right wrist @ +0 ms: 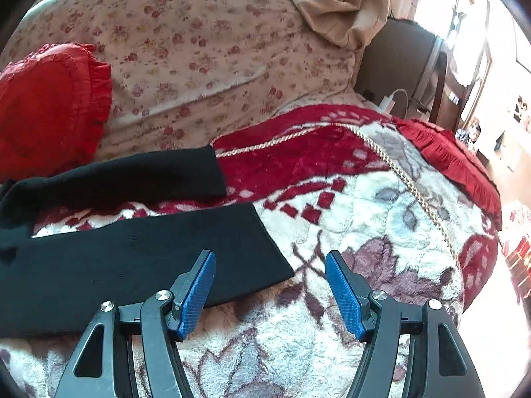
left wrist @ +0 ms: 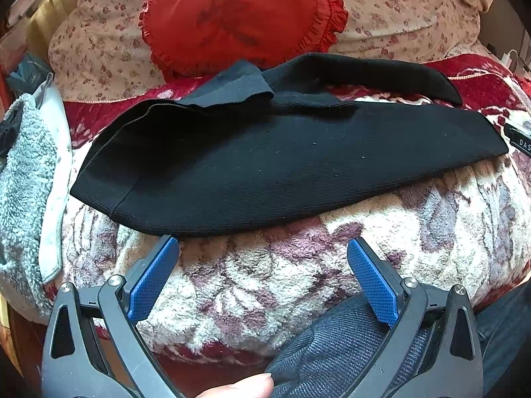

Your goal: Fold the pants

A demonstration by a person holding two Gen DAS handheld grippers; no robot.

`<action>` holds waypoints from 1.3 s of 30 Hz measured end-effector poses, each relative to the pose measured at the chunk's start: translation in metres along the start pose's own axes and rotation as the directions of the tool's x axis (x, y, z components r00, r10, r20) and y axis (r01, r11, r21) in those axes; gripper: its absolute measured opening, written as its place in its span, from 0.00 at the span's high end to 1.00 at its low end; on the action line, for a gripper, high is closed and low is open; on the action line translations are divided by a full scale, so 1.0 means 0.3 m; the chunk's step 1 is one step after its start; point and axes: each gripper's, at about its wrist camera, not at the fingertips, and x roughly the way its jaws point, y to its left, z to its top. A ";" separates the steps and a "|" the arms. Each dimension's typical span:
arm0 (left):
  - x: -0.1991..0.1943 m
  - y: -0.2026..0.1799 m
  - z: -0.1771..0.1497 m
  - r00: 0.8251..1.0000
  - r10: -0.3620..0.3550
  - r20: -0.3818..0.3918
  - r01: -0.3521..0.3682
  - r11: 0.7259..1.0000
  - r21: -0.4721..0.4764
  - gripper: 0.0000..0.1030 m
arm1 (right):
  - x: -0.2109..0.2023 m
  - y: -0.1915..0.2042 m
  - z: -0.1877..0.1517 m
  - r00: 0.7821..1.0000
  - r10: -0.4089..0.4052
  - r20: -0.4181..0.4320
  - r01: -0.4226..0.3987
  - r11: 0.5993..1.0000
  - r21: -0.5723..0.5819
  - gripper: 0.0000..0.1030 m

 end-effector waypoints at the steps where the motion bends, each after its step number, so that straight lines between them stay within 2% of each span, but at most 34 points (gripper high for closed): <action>1: 0.000 0.000 0.000 1.000 0.001 0.000 -0.001 1.000 0.001 0.01 | 0.000 -0.001 -0.002 1.000 -0.001 -0.001 0.001 1.000 -0.003 0.36; 9: 0.000 -0.003 0.000 1.000 -0.001 0.003 0.001 1.000 -0.001 0.01 | -0.005 -0.001 -0.004 1.000 0.008 0.003 -0.008 1.000 -0.002 0.36; 14: -0.007 0.026 -0.001 0.998 -0.055 0.014 0.056 0.998 -0.042 0.01 | -0.006 0.001 -0.007 1.000 0.016 0.002 -0.016 1.000 -0.007 0.36; 24: -0.009 0.039 0.002 0.997 -0.077 0.008 0.078 0.995 -0.058 0.01 | 0.005 -0.012 -0.012 1.000 0.021 -0.012 -0.021 1.000 -0.007 0.36; 27: -0.005 0.029 0.003 0.999 -0.053 0.002 0.053 0.998 -0.044 0.01 | -0.001 -0.017 -0.013 0.998 0.067 -0.005 -0.067 0.998 0.004 0.36; 28: -0.005 0.025 0.003 0.999 -0.039 0.001 0.039 0.998 -0.039 0.01 | -0.008 -0.018 -0.011 0.993 0.119 0.005 -0.119 0.993 0.012 0.36; 32: -0.007 0.018 -0.002 1.000 -0.019 0.002 0.019 0.999 -0.026 0.01 | -0.042 0.005 -0.013 0.954 0.297 0.037 -0.297 0.955 0.004 0.36; 36: -0.009 0.026 -0.006 1.000 -0.023 0.004 0.023 0.999 -0.035 0.01 | -0.079 0.068 -0.013 0.939 0.338 0.068 -0.332 0.940 -0.082 0.36; 39: -0.010 0.032 -0.005 1.000 -0.028 0.004 0.028 0.999 -0.044 0.01 | -0.106 0.097 -0.016 0.940 0.326 0.101 -0.311 0.940 -0.138 0.36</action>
